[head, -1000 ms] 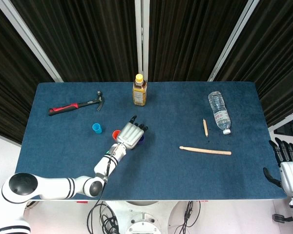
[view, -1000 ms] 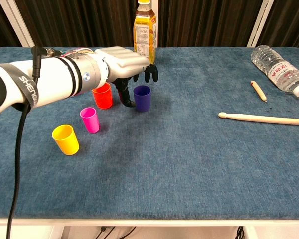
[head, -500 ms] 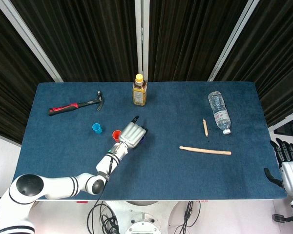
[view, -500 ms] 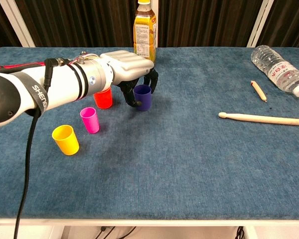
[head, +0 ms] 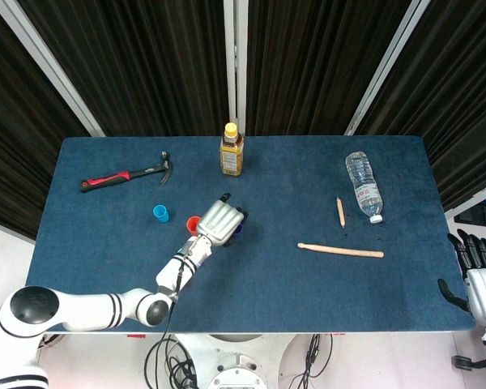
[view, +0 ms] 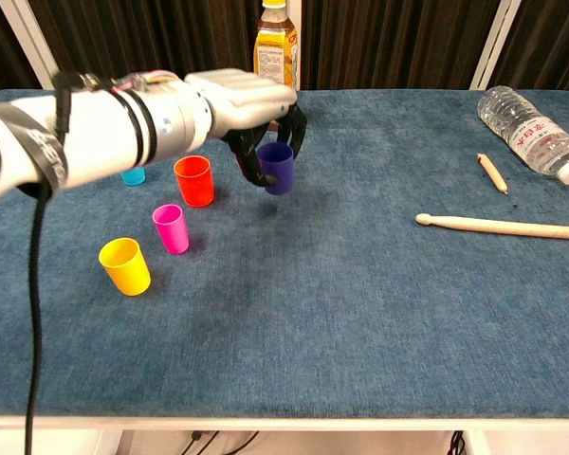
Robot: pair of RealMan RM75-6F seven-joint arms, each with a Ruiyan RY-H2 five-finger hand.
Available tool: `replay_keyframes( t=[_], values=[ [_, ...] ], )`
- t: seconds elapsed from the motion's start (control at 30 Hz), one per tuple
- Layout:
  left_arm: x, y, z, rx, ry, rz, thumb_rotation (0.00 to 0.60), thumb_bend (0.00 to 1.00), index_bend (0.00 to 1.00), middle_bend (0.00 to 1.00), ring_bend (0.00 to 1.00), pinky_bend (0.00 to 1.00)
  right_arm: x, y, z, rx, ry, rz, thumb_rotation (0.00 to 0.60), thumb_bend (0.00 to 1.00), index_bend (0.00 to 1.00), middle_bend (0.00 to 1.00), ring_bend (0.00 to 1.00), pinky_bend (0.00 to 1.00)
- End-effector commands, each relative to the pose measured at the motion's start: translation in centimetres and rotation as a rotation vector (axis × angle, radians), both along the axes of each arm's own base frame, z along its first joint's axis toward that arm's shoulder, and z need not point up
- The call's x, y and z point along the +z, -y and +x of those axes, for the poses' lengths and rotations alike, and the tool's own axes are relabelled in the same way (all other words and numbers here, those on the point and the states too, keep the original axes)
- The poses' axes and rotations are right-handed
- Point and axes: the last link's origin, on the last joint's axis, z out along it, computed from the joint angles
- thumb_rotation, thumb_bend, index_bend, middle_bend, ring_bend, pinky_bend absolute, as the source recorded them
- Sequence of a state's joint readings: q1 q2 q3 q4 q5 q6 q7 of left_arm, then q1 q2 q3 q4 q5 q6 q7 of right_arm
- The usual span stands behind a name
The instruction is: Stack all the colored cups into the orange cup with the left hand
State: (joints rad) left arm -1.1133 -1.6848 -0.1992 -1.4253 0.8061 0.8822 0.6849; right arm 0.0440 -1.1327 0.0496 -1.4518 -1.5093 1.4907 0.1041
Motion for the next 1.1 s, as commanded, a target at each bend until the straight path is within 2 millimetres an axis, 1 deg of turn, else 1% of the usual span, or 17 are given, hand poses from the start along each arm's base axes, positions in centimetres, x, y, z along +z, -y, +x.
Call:
replay_keyframes(
  t=[0.03, 0.13, 0.27, 0.4, 0.53, 0.7, 0.93, 1.1],
  values=[
    [3.0, -0.2, 0.1, 0.001, -0.016, 0.059, 0.600, 0.33, 0.48, 0.49, 0.57, 0.17, -0.1, 0.1, 0.1, 0.001, -0.002, 0.004, 0.600, 0.27, 0.00, 0.00, 0.00, 0.00],
    [4.6, -0.1, -0.7, 0.018, -0.059, 0.084, 0.600, 0.33, 0.48, 0.49, 0.57, 0.17, -0.2, 0.1, 0.2, 0.008, -0.001, 0.014, 0.600, 0.28, 0.00, 0.00, 0.00, 0.00],
    [6.1, -0.2, -2.2, 0.058, -0.110, 0.115, 0.600, 0.33, 0.48, 0.49, 0.58, 0.17, -0.4, 0.0, 0.5, 0.020, 0.003, 0.016, 0.600, 0.28, 0.00, 0.00, 0.00, 0.00],
    [6.6, -0.1, -4.0, 0.120, -0.140, 0.113, 0.600, 0.33, 0.48, 0.49, 0.58, 0.17, -0.6, -0.2, 0.5, 0.020, 0.004, 0.024, 0.600, 0.28, 0.00, 0.00, 0.00, 0.00],
    [6.6, 0.1, -5.1, 0.159, -0.133, 0.105, 0.600, 0.33, 0.48, 0.49, 0.57, 0.17, -0.5, -0.1, 0.6, 0.019, 0.002, 0.023, 0.600, 0.28, 0.00, 0.00, 0.00, 0.00],
    [6.4, 0.1, -5.5, 0.165, -0.114, 0.101, 0.600, 0.33, 0.48, 0.49, 0.57, 0.17, -0.4, -0.2, 0.7, 0.016, 0.006, 0.019, 0.600, 0.28, 0.00, 0.00, 0.00, 0.00],
    [6.1, 0.2, -4.9, 0.147, -0.097, 0.084, 0.600, 0.33, 0.48, 0.49, 0.57, 0.17, -0.4, -0.3, 0.4, 0.008, 0.007, 0.015, 0.600, 0.28, 0.00, 0.00, 0.00, 0.00],
    [5.7, 0.2, -5.0, 0.159, -0.088, 0.076, 0.600, 0.33, 0.47, 0.48, 0.57, 0.18, -0.3, -0.3, 0.3, 0.006, 0.007, 0.016, 0.600, 0.28, 0.00, 0.00, 0.00, 0.00]
  ],
)
